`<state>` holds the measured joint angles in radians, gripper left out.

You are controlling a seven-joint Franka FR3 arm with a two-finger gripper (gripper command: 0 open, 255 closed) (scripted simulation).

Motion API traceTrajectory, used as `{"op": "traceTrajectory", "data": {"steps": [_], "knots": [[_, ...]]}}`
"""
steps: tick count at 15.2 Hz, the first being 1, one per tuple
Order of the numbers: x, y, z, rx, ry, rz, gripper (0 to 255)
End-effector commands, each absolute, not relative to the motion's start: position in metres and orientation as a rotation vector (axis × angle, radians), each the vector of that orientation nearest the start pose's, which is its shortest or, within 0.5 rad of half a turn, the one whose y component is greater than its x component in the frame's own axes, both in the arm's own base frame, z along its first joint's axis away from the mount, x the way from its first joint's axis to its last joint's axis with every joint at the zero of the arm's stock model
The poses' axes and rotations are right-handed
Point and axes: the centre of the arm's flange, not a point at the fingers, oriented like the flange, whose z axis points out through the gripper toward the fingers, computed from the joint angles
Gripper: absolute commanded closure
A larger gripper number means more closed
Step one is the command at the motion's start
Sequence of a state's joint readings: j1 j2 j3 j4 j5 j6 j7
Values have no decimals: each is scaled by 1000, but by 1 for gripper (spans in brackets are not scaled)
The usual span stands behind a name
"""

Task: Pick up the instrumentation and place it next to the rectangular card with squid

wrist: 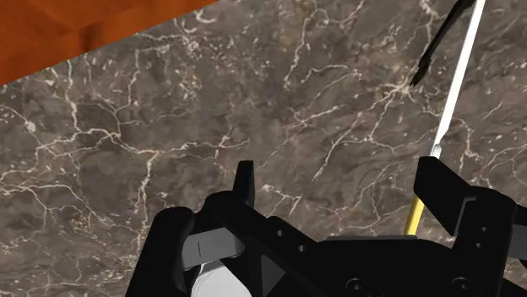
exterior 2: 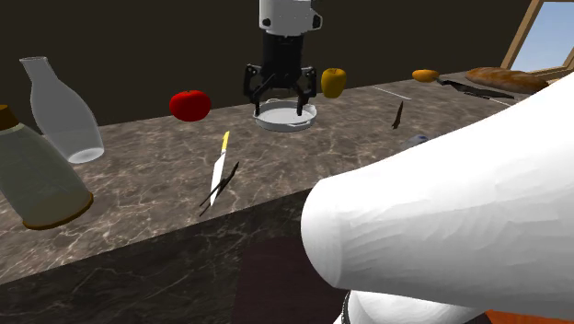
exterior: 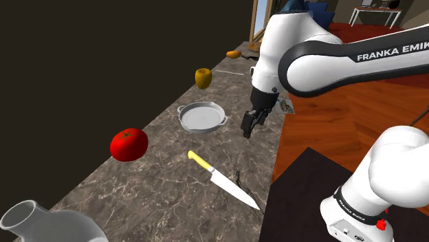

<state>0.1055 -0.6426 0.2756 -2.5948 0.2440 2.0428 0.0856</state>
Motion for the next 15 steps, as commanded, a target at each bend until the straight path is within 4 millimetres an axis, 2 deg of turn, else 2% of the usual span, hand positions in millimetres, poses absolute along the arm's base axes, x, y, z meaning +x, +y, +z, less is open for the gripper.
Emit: {"op": "traceTrajectory", "data": {"steps": [1, 13, 15], "knots": [[335, 172, 448, -3063, -221, -125, 0], [362, 303, 361, -3088, -220, -245, 0], [364, 308, 352, -3089, -220, -249, 0]]}}
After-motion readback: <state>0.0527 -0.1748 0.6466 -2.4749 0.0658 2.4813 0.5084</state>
